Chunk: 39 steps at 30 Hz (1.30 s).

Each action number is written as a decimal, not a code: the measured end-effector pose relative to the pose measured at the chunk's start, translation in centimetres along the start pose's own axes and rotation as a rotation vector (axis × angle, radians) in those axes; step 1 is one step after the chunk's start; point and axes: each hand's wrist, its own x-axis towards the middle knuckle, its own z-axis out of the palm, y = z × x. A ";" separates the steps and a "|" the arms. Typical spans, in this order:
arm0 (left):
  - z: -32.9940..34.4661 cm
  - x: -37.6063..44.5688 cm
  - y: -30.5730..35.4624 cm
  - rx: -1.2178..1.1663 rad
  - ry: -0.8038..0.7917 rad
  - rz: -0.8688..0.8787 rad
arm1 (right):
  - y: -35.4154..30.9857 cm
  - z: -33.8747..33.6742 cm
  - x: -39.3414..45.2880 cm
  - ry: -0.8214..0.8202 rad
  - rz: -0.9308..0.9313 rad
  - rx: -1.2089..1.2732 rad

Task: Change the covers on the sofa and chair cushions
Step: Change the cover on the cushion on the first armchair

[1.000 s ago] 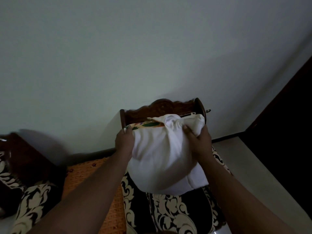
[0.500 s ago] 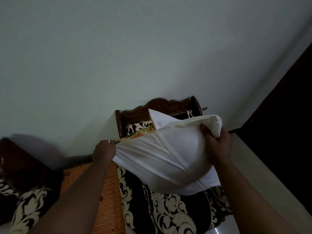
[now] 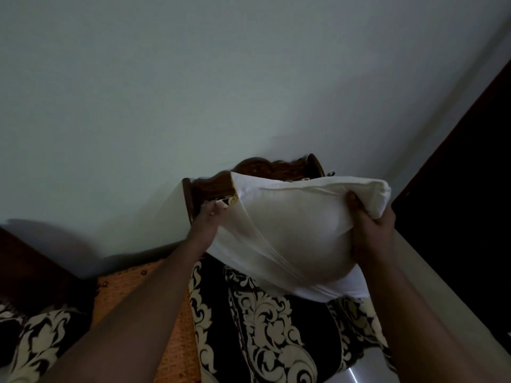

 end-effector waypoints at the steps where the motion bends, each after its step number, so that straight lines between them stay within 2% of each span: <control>1: 1.0 -0.4 1.2 -0.051 -0.075 0.006 | 0.1 0.2 -0.1 -0.027 0.007 0.000; 3: 2.4 -0.9 3.2 -0.078 -0.118 0.035 | -0.2 0.5 -0.3 -0.060 0.034 0.020; 7: 3.8 -0.2 5.2 -0.148 0.019 0.150 | -0.6 0.4 -0.3 -0.102 0.076 0.055; 10: 4.0 0.2 5.9 -0.191 0.086 0.114 | 0.2 0.2 0.1 -0.120 0.089 0.027; 12: 4.4 -0.1 6.1 -0.157 0.152 0.150 | 1.3 0.0 0.3 -0.093 0.105 -0.106; 16: 5.2 -1.1 6.0 -0.111 0.154 0.205 | 3.1 0.2 0.4 0.063 -0.042 -0.712; 17: 5.5 -1.5 6.0 -0.079 0.126 0.241 | 3.2 0.8 0.2 0.001 -0.109 -0.826; 19: 6.1 -2.3 6.2 -0.002 0.095 0.321 | 3.4 3.0 -0.5 -0.314 -0.246 -1.027; 21: 6.7 -2.6 6.5 0.059 0.124 0.393 | 4.7 5.0 -1.4 -0.593 -0.272 -1.170; 22: 6.9 -2.7 6.6 0.076 0.150 0.412 | 5.4 5.6 -1.8 -0.635 -0.261 -1.206; 26: 6.6 -3.1 6.0 0.167 0.233 0.397 | 7.3 6.9 -2.5 -0.507 -0.278 -1.110; 31: 5.3 -2.3 4.6 0.371 0.267 0.403 | 8.2 7.4 -3.9 -0.503 -0.259 -0.922; 36: 5.3 -2.3 3.3 0.329 0.346 0.323 | 7.9 7.8 -3.1 -0.558 -0.396 -1.052; 39: 5.4 -1.8 3.3 0.278 0.341 0.229 | 8.2 7.7 -3.1 -0.565 -0.551 -1.127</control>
